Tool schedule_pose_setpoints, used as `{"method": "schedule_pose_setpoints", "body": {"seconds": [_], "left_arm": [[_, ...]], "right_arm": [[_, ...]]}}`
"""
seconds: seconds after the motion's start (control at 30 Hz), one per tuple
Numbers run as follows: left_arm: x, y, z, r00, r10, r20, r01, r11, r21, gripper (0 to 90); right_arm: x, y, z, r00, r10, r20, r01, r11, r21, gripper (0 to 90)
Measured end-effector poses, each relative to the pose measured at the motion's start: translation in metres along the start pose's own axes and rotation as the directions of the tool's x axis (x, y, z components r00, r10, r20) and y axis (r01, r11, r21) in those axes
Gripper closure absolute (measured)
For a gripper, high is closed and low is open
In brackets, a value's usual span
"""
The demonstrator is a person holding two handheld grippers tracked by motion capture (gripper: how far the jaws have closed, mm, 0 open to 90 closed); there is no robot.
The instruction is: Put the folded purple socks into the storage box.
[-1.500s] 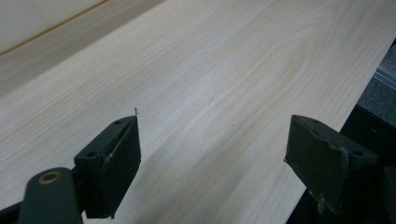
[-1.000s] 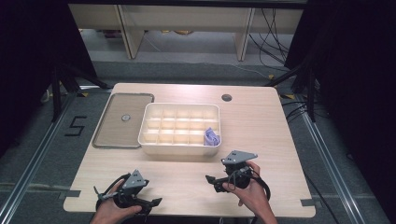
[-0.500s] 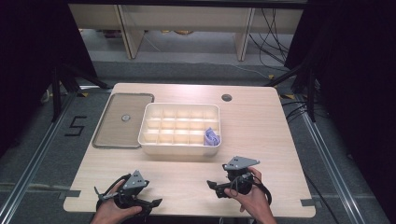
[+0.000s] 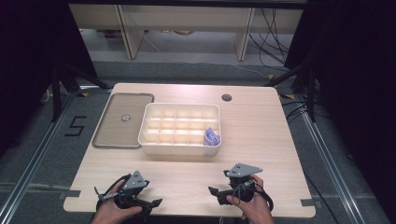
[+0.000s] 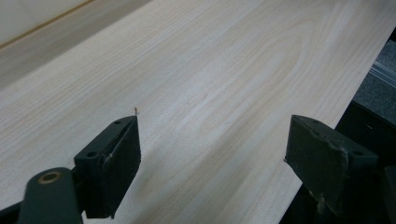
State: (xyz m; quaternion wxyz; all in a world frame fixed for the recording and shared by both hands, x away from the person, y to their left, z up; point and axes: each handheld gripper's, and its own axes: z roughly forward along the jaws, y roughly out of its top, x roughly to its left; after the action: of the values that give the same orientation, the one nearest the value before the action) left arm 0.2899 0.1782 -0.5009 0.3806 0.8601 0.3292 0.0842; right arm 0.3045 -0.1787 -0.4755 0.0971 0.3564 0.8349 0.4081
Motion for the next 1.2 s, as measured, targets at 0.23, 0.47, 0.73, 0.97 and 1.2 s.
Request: {"method": "schedule_pose_setpoints", "body": {"seconds": [0.23,0.47,0.73,0.97,1.2], "left_arm": [[-0.001,-0.001,0.001,0.9999,-0.013,-0.007,0.013,0.9999,-0.006,17.4],[-0.001,0.000,0.001,1.0000,0.008,0.003,-0.008,1.0000,-0.004,17.4],[-0.001,-0.001,0.002,1.0000,0.005,0.005,-0.005,1.0000,-0.002,17.4],[-0.002,-0.001,0.002,1.0000,0.005,-0.003,-0.005,1.0000,0.000,17.4],[-0.002,-0.001,0.002,1.0000,0.000,0.004,0.000,1.0000,0.009,17.4]], "right_arm": [[0.004,-0.008,-0.001,1.0000,-0.001,-0.007,0.001,1.000,-0.005,17.3],[0.007,-0.015,-0.002,0.9997,0.023,0.008,-0.023,1.000,0.014,17.0],[0.010,-0.026,-0.005,0.9994,0.012,0.032,-0.013,0.999,0.029,17.0],[0.012,-0.032,-0.007,0.9984,0.044,0.036,-0.045,0.998,0.039,17.0],[0.010,-0.033,-0.005,0.9996,0.015,0.024,-0.016,0.999,0.034,17.0]]}}
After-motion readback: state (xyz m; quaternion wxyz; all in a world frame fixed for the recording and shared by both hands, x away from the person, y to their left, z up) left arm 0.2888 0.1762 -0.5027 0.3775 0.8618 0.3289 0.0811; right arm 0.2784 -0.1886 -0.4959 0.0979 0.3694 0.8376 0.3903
